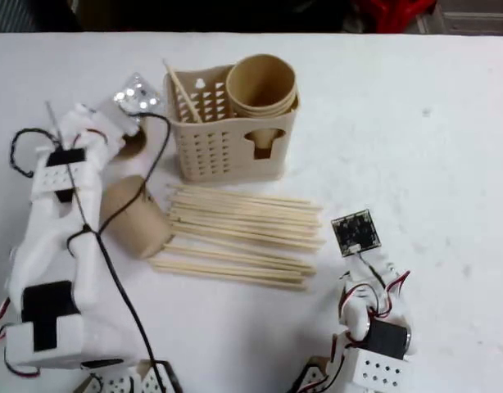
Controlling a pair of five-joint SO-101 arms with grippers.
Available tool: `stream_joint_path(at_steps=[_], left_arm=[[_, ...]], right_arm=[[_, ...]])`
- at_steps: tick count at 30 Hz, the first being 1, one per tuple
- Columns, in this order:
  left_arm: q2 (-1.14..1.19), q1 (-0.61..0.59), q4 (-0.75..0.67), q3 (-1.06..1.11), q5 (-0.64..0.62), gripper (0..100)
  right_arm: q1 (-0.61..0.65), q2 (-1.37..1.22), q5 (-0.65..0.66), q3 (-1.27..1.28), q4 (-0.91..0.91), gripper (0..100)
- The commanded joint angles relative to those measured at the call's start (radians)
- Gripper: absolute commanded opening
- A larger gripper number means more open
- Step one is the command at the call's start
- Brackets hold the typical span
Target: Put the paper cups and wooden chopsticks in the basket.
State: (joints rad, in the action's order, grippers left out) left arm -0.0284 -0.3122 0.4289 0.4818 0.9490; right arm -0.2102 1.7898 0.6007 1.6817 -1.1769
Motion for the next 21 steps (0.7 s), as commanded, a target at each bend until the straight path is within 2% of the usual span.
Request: stream_joint_path(at_steps=[1,6,10,16,19,21], left_arm=[[-0.125,-0.042,0.094,-0.012,-0.021,4],[-0.242,-0.058,0.307,-0.012,-0.023,4],[-0.302,-0.059,0.416,-0.005,-0.023,4],[-0.305,-0.097,0.468,-0.005,-0.002,21],[-0.303,-0.139,0.466,0.008,0.140,20],[-0.303,-0.148,0.433,0.048,0.187,20]], right_arm=[[0.008,0.007,0.009,0.008,0.012,6.0],[0.008,0.007,0.009,0.008,0.012,6.0],[0.007,0.007,0.009,0.008,0.010,6.0],[0.007,0.005,0.009,0.008,0.008,6.0],[0.007,0.005,0.009,0.008,0.008,6.0],[0.007,0.005,0.009,0.008,0.008,6.0]])
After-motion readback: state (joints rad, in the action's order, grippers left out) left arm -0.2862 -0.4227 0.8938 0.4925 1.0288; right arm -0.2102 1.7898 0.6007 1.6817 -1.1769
